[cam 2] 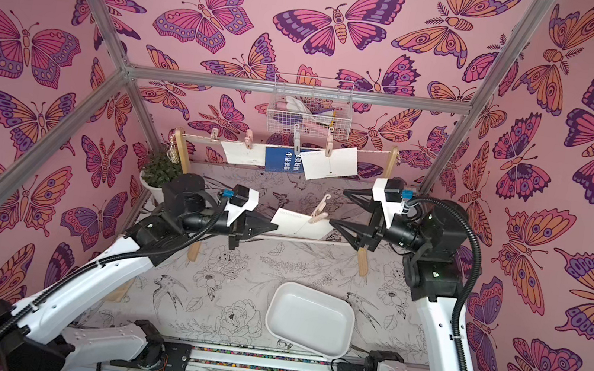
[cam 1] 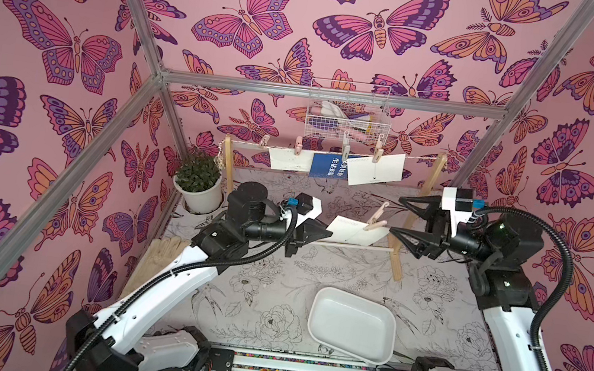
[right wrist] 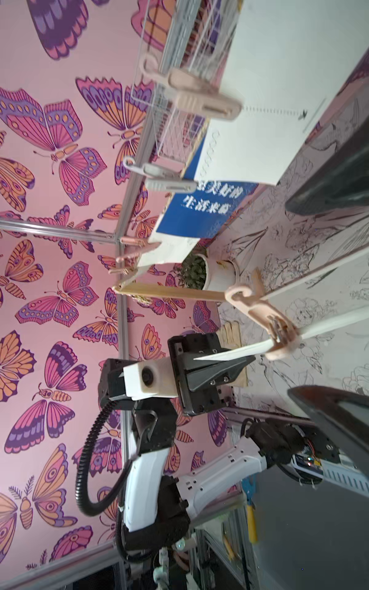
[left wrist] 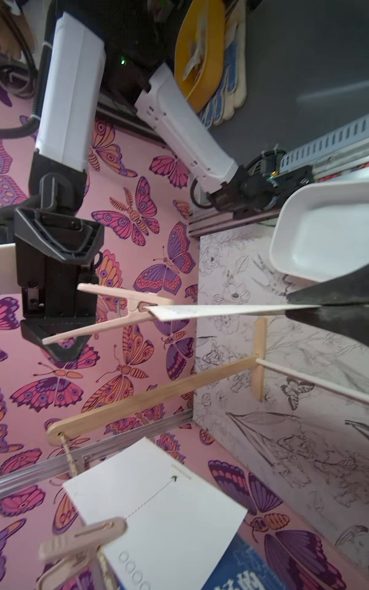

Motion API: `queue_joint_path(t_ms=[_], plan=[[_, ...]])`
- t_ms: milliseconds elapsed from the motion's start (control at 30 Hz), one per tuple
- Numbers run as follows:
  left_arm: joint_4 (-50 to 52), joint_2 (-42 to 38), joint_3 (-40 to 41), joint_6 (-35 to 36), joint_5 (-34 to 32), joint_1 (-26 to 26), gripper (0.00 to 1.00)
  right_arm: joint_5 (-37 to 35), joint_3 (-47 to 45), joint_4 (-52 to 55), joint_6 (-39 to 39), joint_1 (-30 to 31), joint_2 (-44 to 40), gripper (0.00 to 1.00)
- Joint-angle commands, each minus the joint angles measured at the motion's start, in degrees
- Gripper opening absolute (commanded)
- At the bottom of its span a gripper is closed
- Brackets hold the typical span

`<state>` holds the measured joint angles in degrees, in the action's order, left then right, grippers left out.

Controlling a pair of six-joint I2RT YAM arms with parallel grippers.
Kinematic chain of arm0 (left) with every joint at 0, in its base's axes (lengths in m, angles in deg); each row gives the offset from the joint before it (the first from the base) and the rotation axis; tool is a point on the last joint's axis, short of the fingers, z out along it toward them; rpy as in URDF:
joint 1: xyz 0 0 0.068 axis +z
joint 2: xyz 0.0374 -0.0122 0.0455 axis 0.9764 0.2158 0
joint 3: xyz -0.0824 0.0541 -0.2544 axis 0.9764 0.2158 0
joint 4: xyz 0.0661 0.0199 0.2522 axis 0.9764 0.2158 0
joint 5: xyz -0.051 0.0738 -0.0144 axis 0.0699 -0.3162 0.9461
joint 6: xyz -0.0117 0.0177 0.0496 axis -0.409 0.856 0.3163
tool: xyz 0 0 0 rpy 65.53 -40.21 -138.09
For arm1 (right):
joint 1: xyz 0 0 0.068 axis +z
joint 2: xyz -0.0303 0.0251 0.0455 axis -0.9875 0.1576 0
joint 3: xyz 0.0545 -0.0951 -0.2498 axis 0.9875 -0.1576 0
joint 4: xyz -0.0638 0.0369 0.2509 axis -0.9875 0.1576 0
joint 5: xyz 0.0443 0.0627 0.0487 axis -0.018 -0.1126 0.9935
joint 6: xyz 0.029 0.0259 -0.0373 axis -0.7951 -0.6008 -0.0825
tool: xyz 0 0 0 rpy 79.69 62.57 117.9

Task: Remove the postcards from the strings
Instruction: Remove the clamp from the postcard.

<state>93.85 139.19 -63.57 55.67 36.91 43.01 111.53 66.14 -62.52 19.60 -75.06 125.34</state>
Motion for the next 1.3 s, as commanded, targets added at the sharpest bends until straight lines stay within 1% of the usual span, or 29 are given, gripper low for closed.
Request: queue_joint_path(t_ms=[0, 67, 133, 233, 300, 400, 567, 633, 700, 767, 867, 967, 1067, 1133, 1267], plan=[[16.15, -2.04, 0.41, 3.86, 3.52, 0.15, 0.0, -2.37, -1.87, 3.88, 2.43, 4.72, -2.94, 0.88], [17.66, -3.71, 1.63, 4.24, 3.55, 0.14, 0.0, -3.81, -2.72, 7.73, 5.13, 8.36, -4.36, 0.9], [18.69, -5.3, 3.04, 5.03, 2.73, 0.15, 0.0, -4.73, -2.58, 14.59, 9.03, 11.26, -5.38, 0.91], [19.78, -5.99, 3.67, 5.91, 2.64, 0.3, 0.0, -7.03, -3.52, 20.51, 12.95, 15.0, -6.78, 0.92], [20.57, -5.61, 3.4, 6.38, 3.46, 0.48, 0.0, -7.76, -3.98, 21.26, 13.72, 16.14, -6.7, 0.92], [20.87, -5.07, 3.25, 6.97, 4.11, 0.68, 0.0, -8.47, -3.8, 22.34, 14.89, 16.16, -5.62, 0.92], [21.22, -5.01, 3.37, 8.07, 4.53, 1.17, 0.0, -12.3, -4.68, 20.21, 16.19, 16.15, -4.27, 0.92], [21.22, -5.17, 3.38, 8.4, 4.63, 1.47, 0.0, -14.99, -6.15, 16.56, 15.22, 16.13, -4.53, 0.93], [21.21, -5.29, 3.54, 8.84, 4.29, 1.74, 0.0, -19.23, -8.06, 12.37, 13.91, 16.12, -5.96, 0.94], [21.22, -5.24, 3.64, 9.36, 3.88, 1.84, 0.0, -20.82, -9.77, 8.75, 12.63, 16.02, -7.86, 0.95], [20.96, -4.82, 3.41, 9.61, 3.84, 1.86, 0.0, -18.57, -9.74, 8.99, 12.15, 15.95, -7.66, 0.95], [20.67, -3.86, 2.83, 9.7, 4.09, 1.91, 0.0, -11.92, -7.19, 12.36, 11.49, 15.97, -3.49, 0.92], [20.61, -2.94, 2.19, 9.7, 4.15, 1.85, 0.0, -6.19, -5.52, 12.44, 9.64, 16.02, 0.42, 0.87], [20.54, -2.66, 2.08, 9.75, 3.91, 1.83, 0.0, -4.13, -5.38, 10.83, 8.23, 16.02, 1.96, 0.85], [20.52, -2.74, 2.25, 9.85, 3.14, 1.85, 0.0, -2.61, -5.55, 8.16, 6.45, 16.02, 3.53, 0.78]])
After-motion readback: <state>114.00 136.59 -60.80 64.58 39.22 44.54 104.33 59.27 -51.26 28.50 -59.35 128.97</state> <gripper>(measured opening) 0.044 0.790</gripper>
